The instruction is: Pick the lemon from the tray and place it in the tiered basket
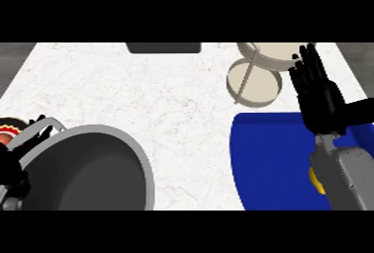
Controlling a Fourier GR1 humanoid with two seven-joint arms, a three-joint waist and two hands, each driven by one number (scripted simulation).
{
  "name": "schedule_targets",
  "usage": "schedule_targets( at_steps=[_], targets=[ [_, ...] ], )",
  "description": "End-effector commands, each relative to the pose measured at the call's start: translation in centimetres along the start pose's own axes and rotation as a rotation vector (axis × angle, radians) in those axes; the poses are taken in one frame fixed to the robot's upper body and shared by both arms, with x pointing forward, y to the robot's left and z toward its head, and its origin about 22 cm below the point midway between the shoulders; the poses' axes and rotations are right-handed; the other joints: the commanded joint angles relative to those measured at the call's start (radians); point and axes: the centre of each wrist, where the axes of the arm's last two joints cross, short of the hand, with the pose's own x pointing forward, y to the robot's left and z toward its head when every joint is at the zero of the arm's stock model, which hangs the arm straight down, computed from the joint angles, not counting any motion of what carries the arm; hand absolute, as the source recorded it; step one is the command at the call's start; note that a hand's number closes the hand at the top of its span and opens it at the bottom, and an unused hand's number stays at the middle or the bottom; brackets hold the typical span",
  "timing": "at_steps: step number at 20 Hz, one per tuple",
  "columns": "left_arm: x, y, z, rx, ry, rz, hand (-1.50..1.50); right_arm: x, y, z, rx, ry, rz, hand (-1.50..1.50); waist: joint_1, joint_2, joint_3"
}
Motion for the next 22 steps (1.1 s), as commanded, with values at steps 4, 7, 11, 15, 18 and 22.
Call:
schedule_targets(
  at_steps=[4, 7, 11, 15, 18, 22],
  targets=[
    [1.9, -0.9, -0.8, -0.062, -0.126, 0.061, 0.0, 0.9, -2.4, 4.4, -0.084, -0.253, 0.106, 1.5, -0.031, 0.0, -0.007],
    [3.4, -2.4, -0.3, -0.053, -0.114, 0.103, 0.0, -2.2, -11.0, 7.3, -0.418, 0.048, 0.545, 1.5, -0.12, 0.028, -0.031],
    [3.1, -3.5, 0.5, -0.157, -0.117, 0.132, 0.0, -6.5, -7.5, 10.6, -0.862, 0.009, 0.269, -1.5, -0.049, 0.0, -0.008],
    [2.5, -3.8, -1.4, -0.177, -0.131, 0.141, 0.0, -5.3, -6.2, 13.8, -0.827, -0.078, 0.443, -1.5, -0.031, 0.005, -0.009],
    [3.3, -5.0, 0.1, -0.2, -0.132, 0.12, 0.0, -1.8, -10.1, 15.9, -0.771, -0.009, 0.65, -1.5, -0.028, 0.002, -0.011],
    [5.1, -4.1, -0.4, -0.175, -0.153, 0.121, 0.0, -0.7, -12.0, 18.8, -0.7, 0.182, 0.915, -1.5, -0.023, 0.006, -0.018]
  ],
)
